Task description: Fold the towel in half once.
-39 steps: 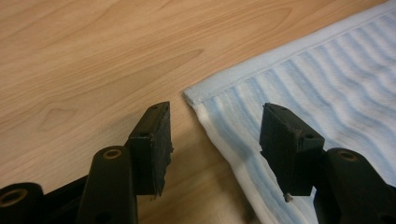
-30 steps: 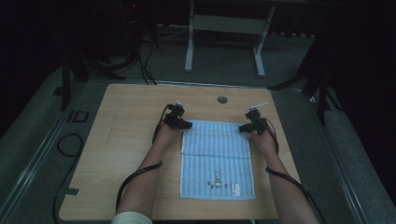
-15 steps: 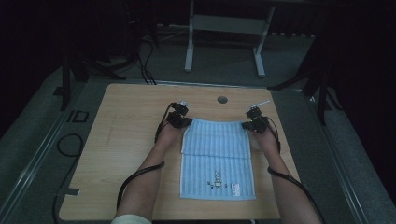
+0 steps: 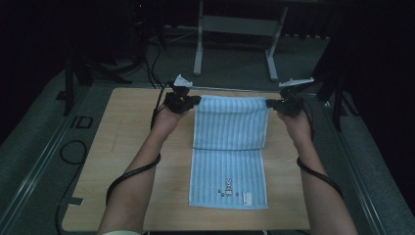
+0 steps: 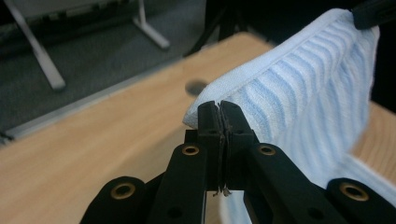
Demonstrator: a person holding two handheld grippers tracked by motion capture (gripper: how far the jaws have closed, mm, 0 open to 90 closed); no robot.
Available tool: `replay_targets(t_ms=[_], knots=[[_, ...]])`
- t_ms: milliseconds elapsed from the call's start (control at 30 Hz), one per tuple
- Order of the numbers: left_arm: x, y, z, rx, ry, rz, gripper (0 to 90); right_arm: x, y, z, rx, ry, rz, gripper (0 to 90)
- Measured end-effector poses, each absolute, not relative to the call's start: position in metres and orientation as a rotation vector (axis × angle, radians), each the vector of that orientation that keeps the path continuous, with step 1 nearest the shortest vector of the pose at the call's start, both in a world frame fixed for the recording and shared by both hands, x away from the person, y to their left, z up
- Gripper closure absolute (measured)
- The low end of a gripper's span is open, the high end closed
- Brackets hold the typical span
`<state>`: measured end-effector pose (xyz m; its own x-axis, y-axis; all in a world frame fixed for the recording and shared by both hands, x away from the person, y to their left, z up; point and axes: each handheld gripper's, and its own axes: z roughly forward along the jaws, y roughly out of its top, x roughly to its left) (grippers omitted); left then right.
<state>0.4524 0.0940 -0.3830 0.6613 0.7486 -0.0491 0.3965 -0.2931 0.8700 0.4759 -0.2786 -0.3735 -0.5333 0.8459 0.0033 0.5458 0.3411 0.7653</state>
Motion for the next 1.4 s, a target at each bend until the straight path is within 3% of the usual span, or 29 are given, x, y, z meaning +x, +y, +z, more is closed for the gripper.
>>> replay_targets(t_ms=[133, 267, 600, 800, 1000, 1133, 1267, 1300, 1367, 1400], knots=[[0.439, 0.104, -0.367, 1.87, 0.866, 0.458, 87.7, 0.46, -0.278, -0.343, 1.134, 2.195, 1.104, 88.3], [0.419, 0.109, -0.373, 1.882, 0.84, 0.44, 87.6, 0.432, -0.278, -0.343, 1.043, 2.216, 1.13, 88.2], [0.349, 0.105, -0.454, 1.965, 0.819, 0.249, 87.6, 0.358, -0.289, -0.439, 1.009, 2.369, 1.125, 88.2], [0.338, 0.103, -0.505, 2.051, 0.899, 0.152, 87.5, 0.341, -0.297, -0.494, 1.11, 2.473, 1.11, 88.1], [0.341, 0.097, -0.532, 2.105, 0.961, 0.078, 87.4, 0.34, -0.292, -0.522, 1.154, 2.535, 1.07, 88.0], [0.347, 0.096, -0.527, 2.078, 0.975, 0.085, 87.4, 0.35, -0.291, -0.524, 1.184, 2.533, 1.073, 88.1], [0.326, 0.107, -0.493, 1.986, 0.846, 0.153, 87.2, 0.333, -0.299, -0.488, 1.118, 2.441, 1.189, 87.8], [0.314, 0.112, -0.487, 1.991, 0.784, 0.101, 86.9, 0.324, -0.301, -0.48, 1.092, 2.423, 1.219, 87.0], [0.293, 0.12, -0.488, 2.03, 0.715, 0.021, 81.7, 0.294, -0.311, -0.47, 1.057, 2.421, 1.347, 73.3], [0.287, 0.122, -0.491, 2.041, 0.705, -0.027, 71.1, 0.276, -0.317, -0.471, 1.026, 2.449, 1.375, 69.0]])
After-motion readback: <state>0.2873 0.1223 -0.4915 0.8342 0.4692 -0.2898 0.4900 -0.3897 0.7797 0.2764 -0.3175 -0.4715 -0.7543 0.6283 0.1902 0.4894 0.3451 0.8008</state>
